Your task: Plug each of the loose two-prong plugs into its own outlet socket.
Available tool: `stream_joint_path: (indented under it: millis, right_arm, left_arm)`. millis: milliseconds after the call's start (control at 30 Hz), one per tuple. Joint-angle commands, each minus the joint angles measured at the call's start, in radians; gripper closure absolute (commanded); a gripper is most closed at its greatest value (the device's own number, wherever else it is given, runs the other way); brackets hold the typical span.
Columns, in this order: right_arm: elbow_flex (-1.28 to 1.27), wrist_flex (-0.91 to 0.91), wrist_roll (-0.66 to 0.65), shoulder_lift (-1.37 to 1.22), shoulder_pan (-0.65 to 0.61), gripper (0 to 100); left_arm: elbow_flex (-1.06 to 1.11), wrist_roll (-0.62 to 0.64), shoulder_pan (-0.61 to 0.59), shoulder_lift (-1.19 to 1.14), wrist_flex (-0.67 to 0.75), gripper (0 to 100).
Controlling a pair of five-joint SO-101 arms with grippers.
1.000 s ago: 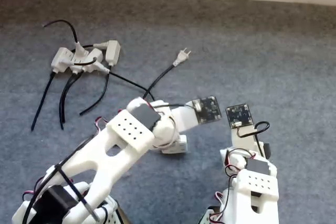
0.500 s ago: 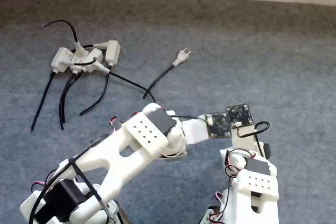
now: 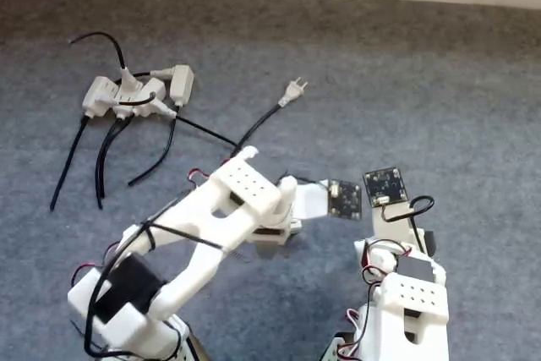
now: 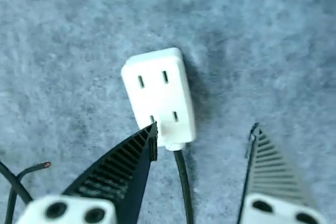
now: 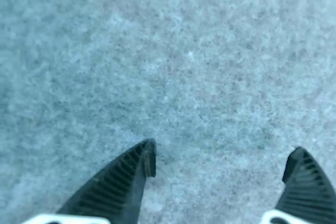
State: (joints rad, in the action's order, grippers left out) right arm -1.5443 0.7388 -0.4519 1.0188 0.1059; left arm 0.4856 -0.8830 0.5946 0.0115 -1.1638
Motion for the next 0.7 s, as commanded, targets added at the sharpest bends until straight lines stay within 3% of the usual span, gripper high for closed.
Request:
stream_joint_path:
  millis: [0, 433, 667]
  right_arm:
    - [-0.001, -0.012, -0.012, -0.001, -0.016, 62.6]
    - [-0.001, -0.012, -0.012, -0.001, -0.016, 62.6]
    - [-0.001, -0.012, -0.012, -0.001, -0.016, 62.6]
  left_arm:
    - [-0.085, -0.006, -0.012, -0.035, 0.008, 71]
    - [-0.124, -0.005, -0.056, -0.185, 0.104, 71]
    - [-0.111, -0.005, -0.061, -0.133, 0.087, 71]
